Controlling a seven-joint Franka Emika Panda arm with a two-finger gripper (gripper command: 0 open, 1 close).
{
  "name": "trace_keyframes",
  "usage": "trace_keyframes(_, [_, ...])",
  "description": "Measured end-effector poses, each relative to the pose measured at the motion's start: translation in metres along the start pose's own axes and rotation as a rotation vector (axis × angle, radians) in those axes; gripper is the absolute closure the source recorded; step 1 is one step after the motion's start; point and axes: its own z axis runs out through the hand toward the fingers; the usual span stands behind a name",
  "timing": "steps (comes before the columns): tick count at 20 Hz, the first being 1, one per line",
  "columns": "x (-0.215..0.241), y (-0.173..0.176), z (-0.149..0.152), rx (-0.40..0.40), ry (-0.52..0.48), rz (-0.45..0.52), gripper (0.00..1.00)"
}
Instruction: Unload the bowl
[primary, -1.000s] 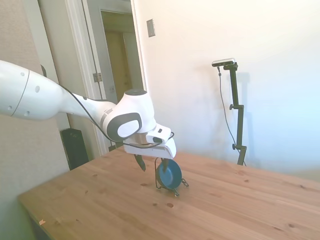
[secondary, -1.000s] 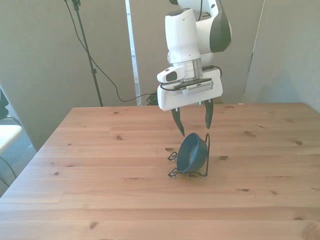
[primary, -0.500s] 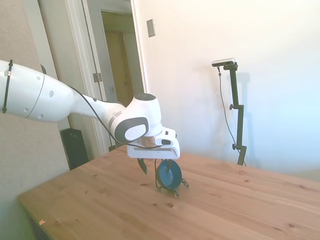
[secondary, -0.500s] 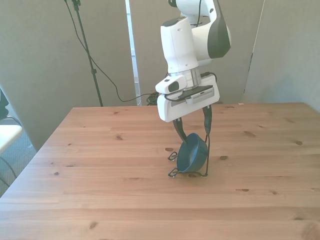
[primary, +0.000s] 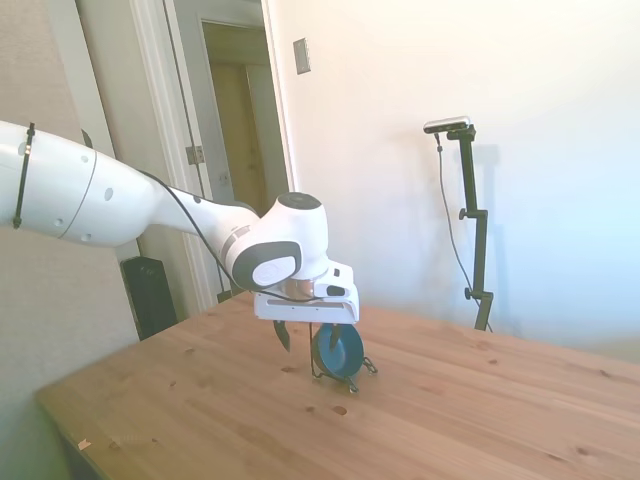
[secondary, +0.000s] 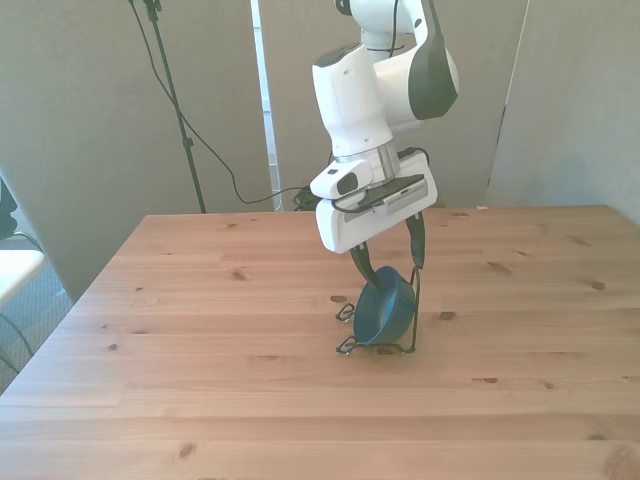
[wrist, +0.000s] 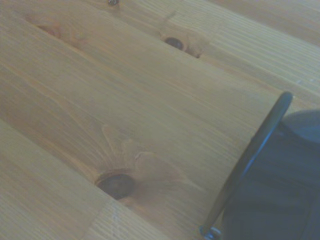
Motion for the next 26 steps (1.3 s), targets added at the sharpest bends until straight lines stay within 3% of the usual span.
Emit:
trace_keyframes(9, [0.013,0.006,0.004,0.023,0.007,0.01,0.0])
trace_keyframes(10, [0.014,0.007,0.003,0.025,0.009,0.011,1.0])
trace_keyframes(26, [0.024,0.013,0.003,0.051,-0.039,0.007,1.0])
